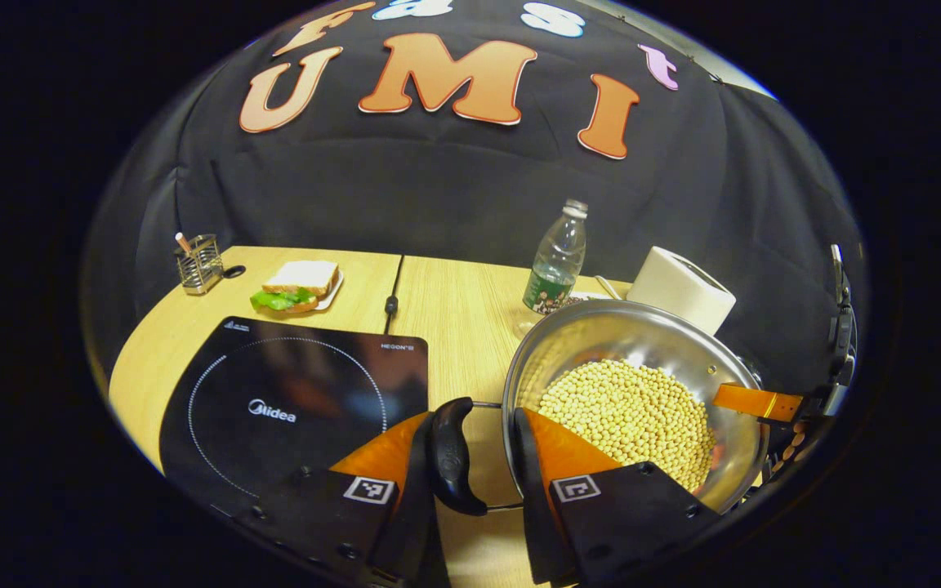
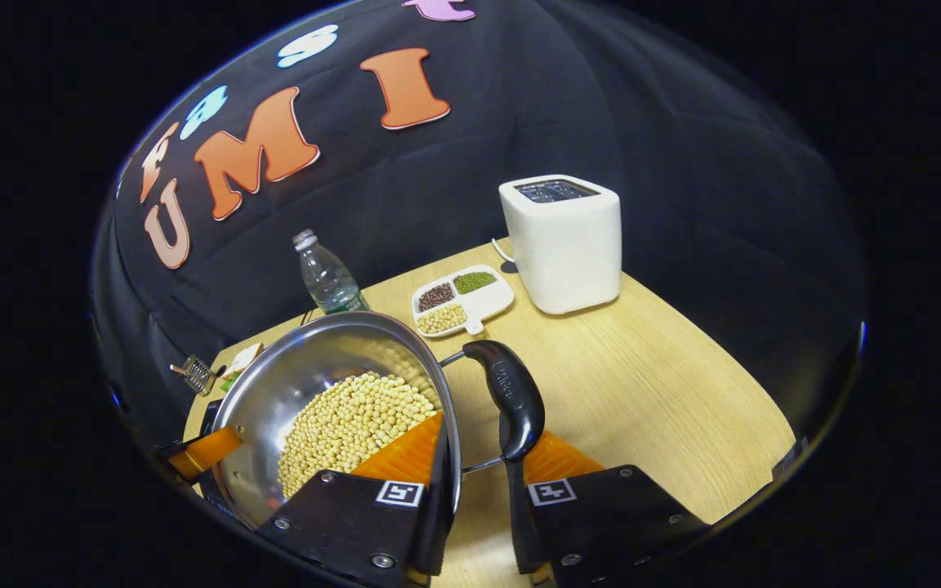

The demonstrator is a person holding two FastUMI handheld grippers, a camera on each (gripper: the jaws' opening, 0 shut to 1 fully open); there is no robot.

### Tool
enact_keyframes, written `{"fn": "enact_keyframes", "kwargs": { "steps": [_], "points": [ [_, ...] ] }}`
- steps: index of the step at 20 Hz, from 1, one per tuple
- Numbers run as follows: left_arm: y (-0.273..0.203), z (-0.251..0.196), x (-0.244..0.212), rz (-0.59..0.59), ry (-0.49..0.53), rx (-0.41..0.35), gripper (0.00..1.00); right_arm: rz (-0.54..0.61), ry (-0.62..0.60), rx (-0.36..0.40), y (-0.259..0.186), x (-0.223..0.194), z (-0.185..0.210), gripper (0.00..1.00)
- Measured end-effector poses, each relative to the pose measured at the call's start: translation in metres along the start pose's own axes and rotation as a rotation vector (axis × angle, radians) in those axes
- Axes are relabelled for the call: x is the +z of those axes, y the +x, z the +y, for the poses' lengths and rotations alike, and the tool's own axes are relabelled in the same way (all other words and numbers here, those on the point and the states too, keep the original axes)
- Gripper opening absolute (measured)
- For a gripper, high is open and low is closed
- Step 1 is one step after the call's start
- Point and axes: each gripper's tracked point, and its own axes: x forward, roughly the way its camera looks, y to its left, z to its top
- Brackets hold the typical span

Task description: First push the handle of the pot to place it horizontally, then grasp the pot with both hands and set it on the induction cooktop.

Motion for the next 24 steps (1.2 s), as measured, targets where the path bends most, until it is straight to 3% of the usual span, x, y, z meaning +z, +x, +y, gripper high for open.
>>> {"fn": "enact_keyframes", "kwargs": {
  "steps": [9,18,24],
  "points": [
    [-0.042,0.044,0.033,-0.045,-0.054,0.026,0.56,-0.036,-0.05,0.052,-0.03,0.018,0.072,0.33],
    [-0.09,0.128,0.054,-0.087,-0.112,0.097,0.58,-0.047,-0.098,0.138,-0.04,0.014,0.172,0.33],
    [-0.095,0.188,0.049,-0.08,-0.144,0.144,0.56,-0.023,-0.128,0.188,-0.031,0.0,0.229,0.33]
  ]
}}
